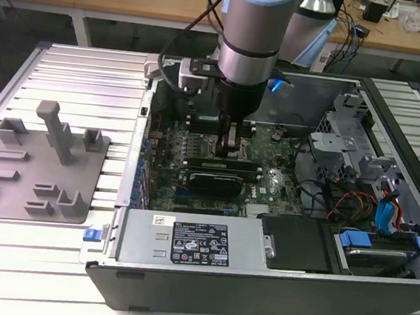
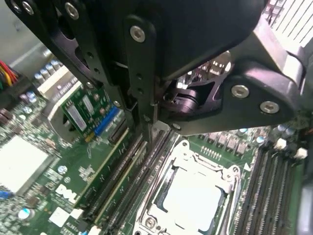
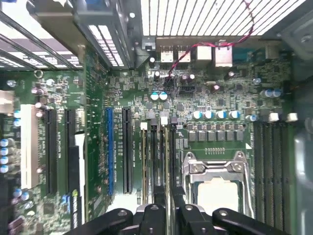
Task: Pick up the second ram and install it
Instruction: 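Insert the second ram into the second slot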
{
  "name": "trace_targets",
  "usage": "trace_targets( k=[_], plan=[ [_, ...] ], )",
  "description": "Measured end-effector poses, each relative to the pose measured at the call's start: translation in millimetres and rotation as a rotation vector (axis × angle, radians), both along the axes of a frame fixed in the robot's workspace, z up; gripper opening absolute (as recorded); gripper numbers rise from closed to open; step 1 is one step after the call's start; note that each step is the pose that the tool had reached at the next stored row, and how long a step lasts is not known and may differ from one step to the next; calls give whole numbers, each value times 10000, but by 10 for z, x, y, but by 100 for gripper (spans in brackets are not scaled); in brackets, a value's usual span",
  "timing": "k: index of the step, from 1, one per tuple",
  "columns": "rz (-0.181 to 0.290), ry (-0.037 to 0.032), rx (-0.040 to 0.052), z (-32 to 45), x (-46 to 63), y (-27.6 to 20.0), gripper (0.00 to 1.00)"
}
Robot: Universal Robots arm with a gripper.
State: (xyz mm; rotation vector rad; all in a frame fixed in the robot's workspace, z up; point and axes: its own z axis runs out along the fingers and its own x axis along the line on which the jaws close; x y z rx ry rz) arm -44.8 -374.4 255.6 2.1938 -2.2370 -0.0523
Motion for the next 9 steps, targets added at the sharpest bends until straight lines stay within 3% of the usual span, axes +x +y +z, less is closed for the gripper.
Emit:
trace_targets(
  k=[2, 6, 9],
  plan=[
    [3, -3, -1, 131, 0, 0, 17],
    [1, -3, -4, 139, 9, 0, 17],
    [3, -3, -3, 138, 105, 0, 17]
  ],
)
